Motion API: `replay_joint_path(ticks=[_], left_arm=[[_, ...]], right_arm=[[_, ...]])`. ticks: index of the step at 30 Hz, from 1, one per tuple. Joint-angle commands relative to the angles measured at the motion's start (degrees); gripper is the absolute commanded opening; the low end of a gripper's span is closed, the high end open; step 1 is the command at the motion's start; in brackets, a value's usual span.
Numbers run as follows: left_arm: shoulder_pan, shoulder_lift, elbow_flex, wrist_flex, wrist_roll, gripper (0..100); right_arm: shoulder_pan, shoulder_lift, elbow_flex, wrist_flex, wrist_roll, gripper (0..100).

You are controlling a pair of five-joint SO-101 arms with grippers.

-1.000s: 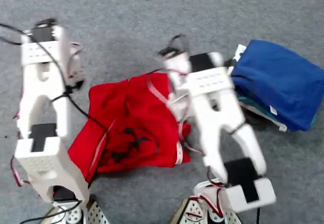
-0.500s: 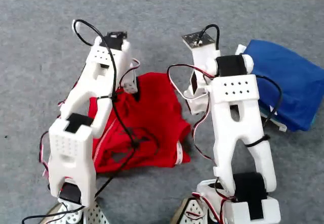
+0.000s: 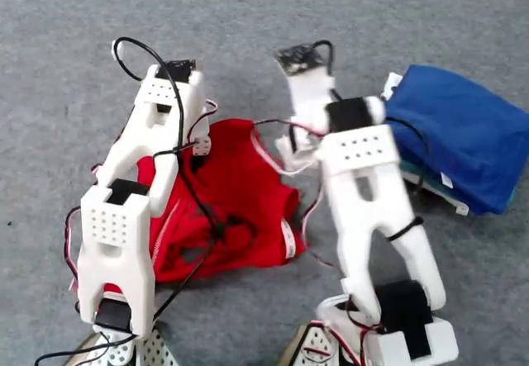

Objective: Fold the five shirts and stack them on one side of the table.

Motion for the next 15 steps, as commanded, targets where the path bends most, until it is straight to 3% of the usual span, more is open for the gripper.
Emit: replay_joint_path(ticks=[1, 6, 15], left_arm=[[-1.58, -0.66, -7.12, 5.19, 0.00, 6], [-6.95, -0.66, -15.91, 10.73, 0.44, 12], [-15.12, -0.66, -12.48, 10.73, 0.00, 24]], right_arm=[[-4.09, 2.24, -0.22, -10.64, -3.96, 21.0], [-9.27, 15.78, -3.03, -19.69, -8.00, 21.0], [-11.21, 40.48, -21.41, -16.97, -12.04, 20.9]])
